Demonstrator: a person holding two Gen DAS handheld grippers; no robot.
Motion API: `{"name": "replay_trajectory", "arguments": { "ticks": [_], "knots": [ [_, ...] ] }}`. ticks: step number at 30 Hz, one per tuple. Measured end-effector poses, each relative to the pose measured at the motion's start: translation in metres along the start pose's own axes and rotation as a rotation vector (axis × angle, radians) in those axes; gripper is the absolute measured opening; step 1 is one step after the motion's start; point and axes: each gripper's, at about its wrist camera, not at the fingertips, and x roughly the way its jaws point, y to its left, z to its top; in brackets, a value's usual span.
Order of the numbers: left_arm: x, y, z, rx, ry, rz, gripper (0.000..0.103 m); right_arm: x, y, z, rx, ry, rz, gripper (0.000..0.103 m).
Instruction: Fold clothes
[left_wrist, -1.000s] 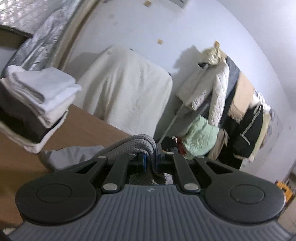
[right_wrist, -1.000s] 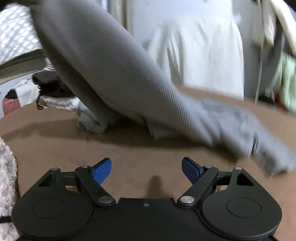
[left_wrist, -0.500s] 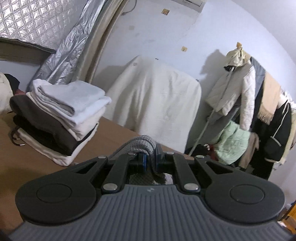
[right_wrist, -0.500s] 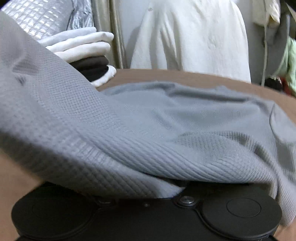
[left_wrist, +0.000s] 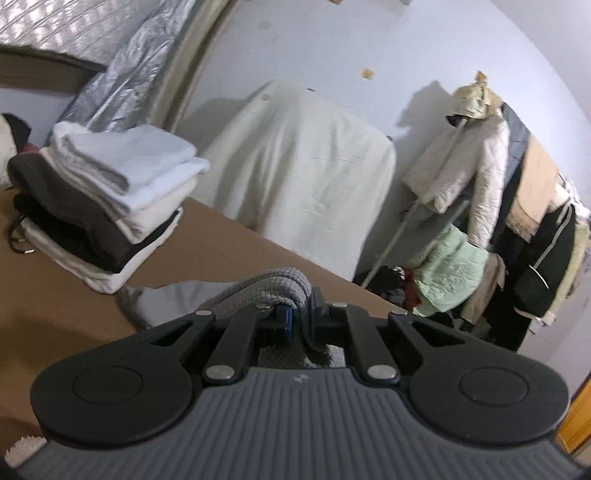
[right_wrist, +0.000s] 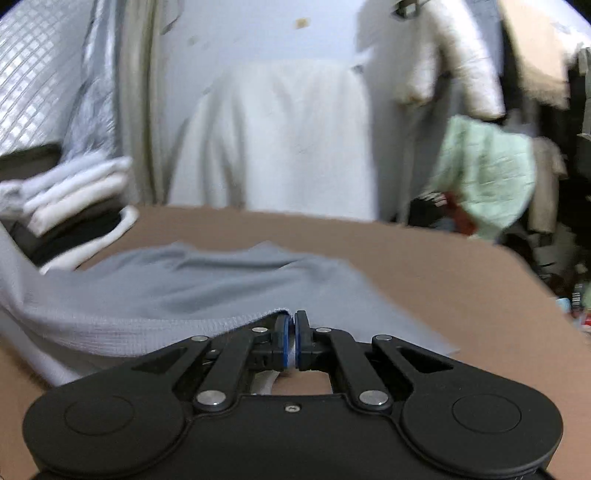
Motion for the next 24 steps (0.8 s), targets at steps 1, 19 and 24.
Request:
{"name": "replay_trajectory", "arguments": {
  "ticks": [1,19,24],
  "knots": [
    [0.0,0.001,-0.006,0.006,0.039,0.006,0.008,-0.011,-0.007,0.005,0.002,-0.024,-0.011,0.003],
    [0.005,0.036,-0.077,0.032,0.593,0.119,0.044,-0.078,-0.037,-0.023,-0.01,0.503,0.143,0.014],
    [0.009,0.043,-0.031,0.089,0.406,0.181,0.071,-0.07,-0.04,-0.014,0.043,0.452,0.313,0.054]
  ]
}}
